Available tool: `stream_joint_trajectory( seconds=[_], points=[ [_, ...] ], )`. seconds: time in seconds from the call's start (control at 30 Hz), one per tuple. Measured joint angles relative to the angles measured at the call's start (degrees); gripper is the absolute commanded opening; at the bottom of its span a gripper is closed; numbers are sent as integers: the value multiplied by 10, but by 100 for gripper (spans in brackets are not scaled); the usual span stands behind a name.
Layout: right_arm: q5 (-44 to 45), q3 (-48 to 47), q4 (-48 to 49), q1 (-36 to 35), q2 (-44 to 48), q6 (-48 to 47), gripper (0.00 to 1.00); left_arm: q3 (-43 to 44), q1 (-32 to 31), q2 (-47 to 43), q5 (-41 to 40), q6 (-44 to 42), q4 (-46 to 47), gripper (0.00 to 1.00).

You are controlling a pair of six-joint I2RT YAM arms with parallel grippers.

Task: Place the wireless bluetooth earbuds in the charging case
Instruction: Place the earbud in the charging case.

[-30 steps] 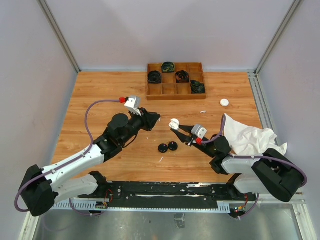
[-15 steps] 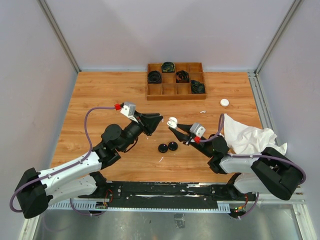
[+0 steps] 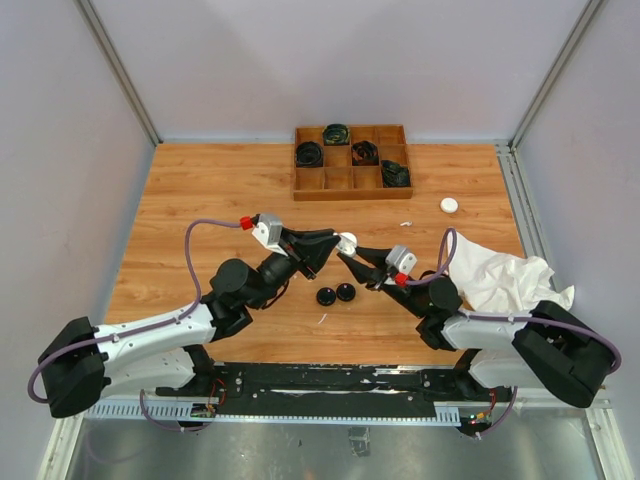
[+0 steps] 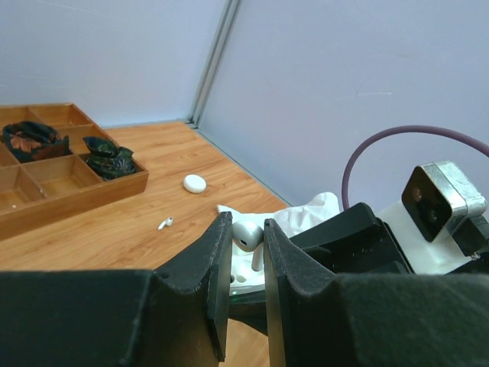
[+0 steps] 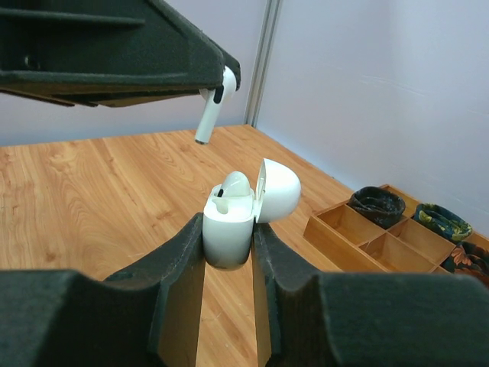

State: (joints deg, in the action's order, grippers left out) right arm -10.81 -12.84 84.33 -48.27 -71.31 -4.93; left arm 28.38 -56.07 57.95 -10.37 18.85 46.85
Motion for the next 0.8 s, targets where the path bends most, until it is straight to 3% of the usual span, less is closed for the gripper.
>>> stream_joint_trajectory(
  seconds=[0.8],
  points=[
    [9,0,3,-1,28,6,19,-7,-38,70,-43,-55,89,18]
  ],
)
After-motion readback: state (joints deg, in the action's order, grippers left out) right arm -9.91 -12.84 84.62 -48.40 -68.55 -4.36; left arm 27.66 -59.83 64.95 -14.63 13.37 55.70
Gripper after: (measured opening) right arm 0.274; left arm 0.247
